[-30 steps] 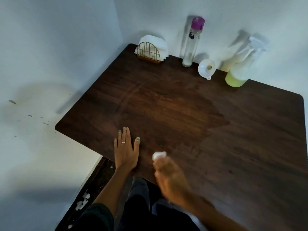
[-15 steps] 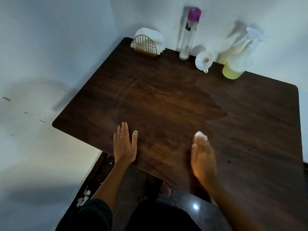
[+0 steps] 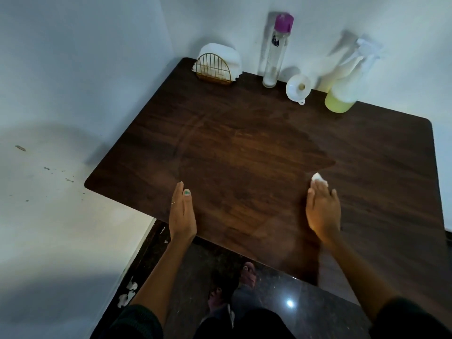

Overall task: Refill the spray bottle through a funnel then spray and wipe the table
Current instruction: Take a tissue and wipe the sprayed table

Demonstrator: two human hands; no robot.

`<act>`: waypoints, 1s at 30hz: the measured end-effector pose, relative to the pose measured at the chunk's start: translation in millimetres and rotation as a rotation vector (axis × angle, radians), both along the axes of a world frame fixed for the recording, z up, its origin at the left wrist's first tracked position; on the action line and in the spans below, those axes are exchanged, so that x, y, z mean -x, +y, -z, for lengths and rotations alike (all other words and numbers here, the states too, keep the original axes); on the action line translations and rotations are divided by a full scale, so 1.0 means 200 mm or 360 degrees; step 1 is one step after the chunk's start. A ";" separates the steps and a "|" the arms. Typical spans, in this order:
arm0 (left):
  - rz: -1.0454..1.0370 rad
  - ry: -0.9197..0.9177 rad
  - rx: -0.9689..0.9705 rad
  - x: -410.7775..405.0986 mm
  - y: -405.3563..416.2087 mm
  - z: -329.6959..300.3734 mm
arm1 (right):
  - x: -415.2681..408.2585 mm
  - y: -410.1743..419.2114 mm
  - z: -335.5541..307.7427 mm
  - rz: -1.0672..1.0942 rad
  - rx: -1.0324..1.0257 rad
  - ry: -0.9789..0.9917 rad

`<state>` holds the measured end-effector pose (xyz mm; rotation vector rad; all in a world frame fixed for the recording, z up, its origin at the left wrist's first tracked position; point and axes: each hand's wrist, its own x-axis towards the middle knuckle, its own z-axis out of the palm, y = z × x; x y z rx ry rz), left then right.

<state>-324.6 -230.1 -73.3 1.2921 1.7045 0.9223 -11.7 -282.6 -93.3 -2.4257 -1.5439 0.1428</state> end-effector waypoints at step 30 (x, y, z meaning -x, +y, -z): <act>-0.0135 -0.0435 0.0045 0.16 -0.06 -0.07 | 0.46 -0.06 -0.02 0.0260 -0.0022 -0.0007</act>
